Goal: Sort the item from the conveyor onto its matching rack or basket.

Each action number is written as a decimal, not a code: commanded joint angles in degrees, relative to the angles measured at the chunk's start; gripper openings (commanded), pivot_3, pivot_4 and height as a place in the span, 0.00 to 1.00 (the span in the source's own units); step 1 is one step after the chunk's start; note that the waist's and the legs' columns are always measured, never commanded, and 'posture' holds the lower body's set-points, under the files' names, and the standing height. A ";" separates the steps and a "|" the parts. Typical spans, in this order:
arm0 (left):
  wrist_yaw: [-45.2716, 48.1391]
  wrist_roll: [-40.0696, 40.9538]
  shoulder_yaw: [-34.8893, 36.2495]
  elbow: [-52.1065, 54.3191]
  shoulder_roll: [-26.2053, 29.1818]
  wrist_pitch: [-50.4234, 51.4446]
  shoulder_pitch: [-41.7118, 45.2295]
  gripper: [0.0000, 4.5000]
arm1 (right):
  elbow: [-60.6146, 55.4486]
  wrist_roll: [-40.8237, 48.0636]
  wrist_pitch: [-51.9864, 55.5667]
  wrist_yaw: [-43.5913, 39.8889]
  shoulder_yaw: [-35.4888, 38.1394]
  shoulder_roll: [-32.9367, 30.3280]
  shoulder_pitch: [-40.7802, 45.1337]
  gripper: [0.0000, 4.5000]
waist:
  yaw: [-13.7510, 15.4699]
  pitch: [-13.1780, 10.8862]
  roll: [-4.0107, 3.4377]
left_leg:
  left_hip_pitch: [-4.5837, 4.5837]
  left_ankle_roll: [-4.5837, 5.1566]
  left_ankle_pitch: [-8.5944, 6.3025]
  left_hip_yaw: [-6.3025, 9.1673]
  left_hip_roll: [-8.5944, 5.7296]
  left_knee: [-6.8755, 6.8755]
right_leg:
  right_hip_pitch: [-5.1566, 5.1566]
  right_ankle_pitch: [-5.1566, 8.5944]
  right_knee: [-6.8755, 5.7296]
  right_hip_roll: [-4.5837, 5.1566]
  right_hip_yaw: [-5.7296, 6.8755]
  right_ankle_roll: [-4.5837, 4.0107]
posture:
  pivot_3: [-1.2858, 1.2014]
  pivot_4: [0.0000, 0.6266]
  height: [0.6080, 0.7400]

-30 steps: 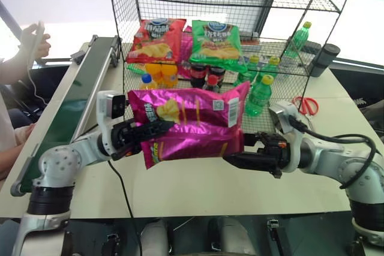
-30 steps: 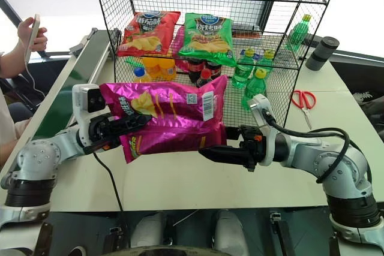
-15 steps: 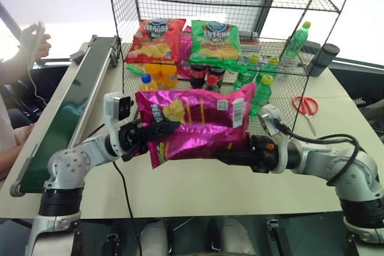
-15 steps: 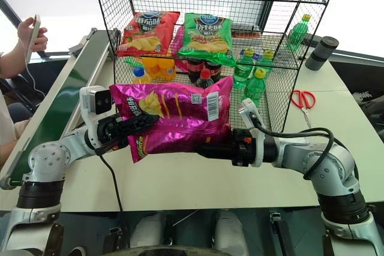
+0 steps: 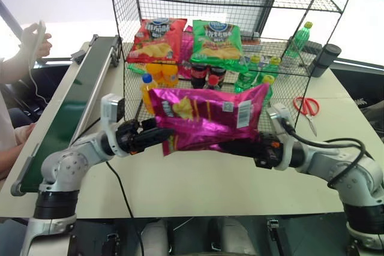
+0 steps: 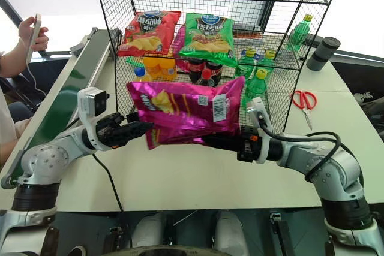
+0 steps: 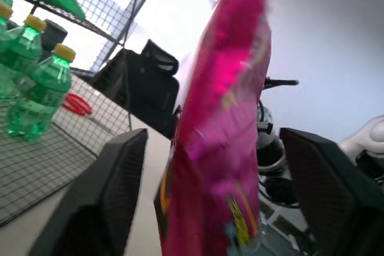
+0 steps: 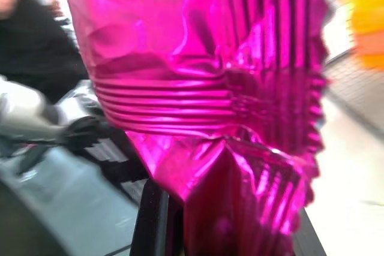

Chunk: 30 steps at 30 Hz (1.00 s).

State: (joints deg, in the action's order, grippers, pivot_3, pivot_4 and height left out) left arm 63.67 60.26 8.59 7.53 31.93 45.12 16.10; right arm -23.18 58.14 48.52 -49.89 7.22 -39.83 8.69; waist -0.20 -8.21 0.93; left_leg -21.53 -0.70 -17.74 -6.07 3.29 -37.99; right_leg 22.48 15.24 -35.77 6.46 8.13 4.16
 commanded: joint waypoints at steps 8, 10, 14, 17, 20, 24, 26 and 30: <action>5.72 -19.55 -0.21 -4.30 -1.67 -27.89 -2.74 1.00 | -13.06 -14.59 -21.71 3.76 20.80 -0.51 -16.40 0.03 | 1.32 -0.05 -0.10 | -0.06 0.11 -0.07 -0.05 0.09 0.07 | -0.05 0.00 0.36 -0.02 0.00 0.01 | 0.52 0.24 0.98; 3.84 -20.88 -1.28 -4.82 -4.77 -30.16 -1.00 1.00 | -12.83 -18.49 -25.87 7.74 23.66 -0.70 -12.81 0.03 | 1.16 -0.06 -0.12 | -0.06 0.16 -0.10 -0.06 0.08 0.04 | -0.09 -0.01 0.43 0.00 -0.01 0.01 | 0.52 0.24 0.98; 2.30 -21.32 -2.57 -5.53 -8.93 -30.57 1.65 1.00 | -11.65 -25.16 -31.55 10.44 23.43 -2.48 -7.13 0.03 | 0.86 -0.05 -0.10 | -0.04 0.19 -0.11 -0.08 0.06 -0.03 | -0.12 -0.11 0.47 -0.02 -0.04 0.07 | 0.52 0.24 0.98; 2.55 -23.25 -4.16 -6.92 -10.73 -32.62 2.92 1.00 | -7.61 -36.69 -39.31 12.74 20.72 -4.34 -4.02 0.03 | 0.82 -0.05 -0.11 | 0.00 0.17 -0.10 -0.09 -0.02 0.02 | -0.10 -0.12 0.40 -0.09 -0.03 0.10 | 0.52 0.24 0.98; 2.48 -24.45 -5.15 -7.74 -11.87 -34.06 4.02 1.00 | 0.37 -52.71 -50.34 16.89 16.96 -8.18 -1.37 0.03 | 0.86 -0.05 -0.11 | 0.00 0.15 -0.08 -0.11 -0.03 0.05 | -0.09 -0.12 0.41 -0.15 -0.03 0.10 | 0.52 0.24 0.98; 1.59 -25.15 -5.73 -6.99 -12.64 -34.76 4.08 1.00 | 9.22 -64.08 -57.06 22.33 12.74 -10.49 2.26 0.03 | 0.87 -0.06 -0.11 | 0.01 0.02 -0.01 -0.16 -0.07 0.03 | -0.10 -0.11 0.41 -0.10 -0.05 0.13 | 0.52 0.24 0.98; 1.10 -25.23 -5.92 -5.90 -12.96 -35.03 3.57 1.00 | 13.06 -68.53 -58.04 25.57 11.00 -10.68 4.37 0.03 | 0.82 -0.06 -0.11 | 0.02 -0.27 0.16 -0.17 -0.07 0.03 | -0.11 -0.11 0.41 -0.09 -0.05 0.14 | 0.52 0.24 0.98; -0.74 -25.93 -6.08 -4.11 -13.55 -35.88 2.49 1.00 | 19.15 -75.70 -59.66 29.73 7.47 -11.76 8.45 0.03 | 0.74 -0.08 -0.15 | 0.02 -0.31 0.18 -0.17 -0.06 0.03 | -0.09 -0.11 0.38 -0.08 -0.05 0.14 | 0.52 0.24 0.98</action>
State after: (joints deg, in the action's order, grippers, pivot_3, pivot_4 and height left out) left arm 63.72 34.61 2.72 0.89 18.65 10.51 18.57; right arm -4.92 -14.67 -9.71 -22.31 14.97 -49.97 15.25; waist 0.54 -8.28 0.78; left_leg -21.51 -1.01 -17.56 -6.24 3.24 -37.96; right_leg 22.39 15.13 -35.39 6.39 8.07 4.30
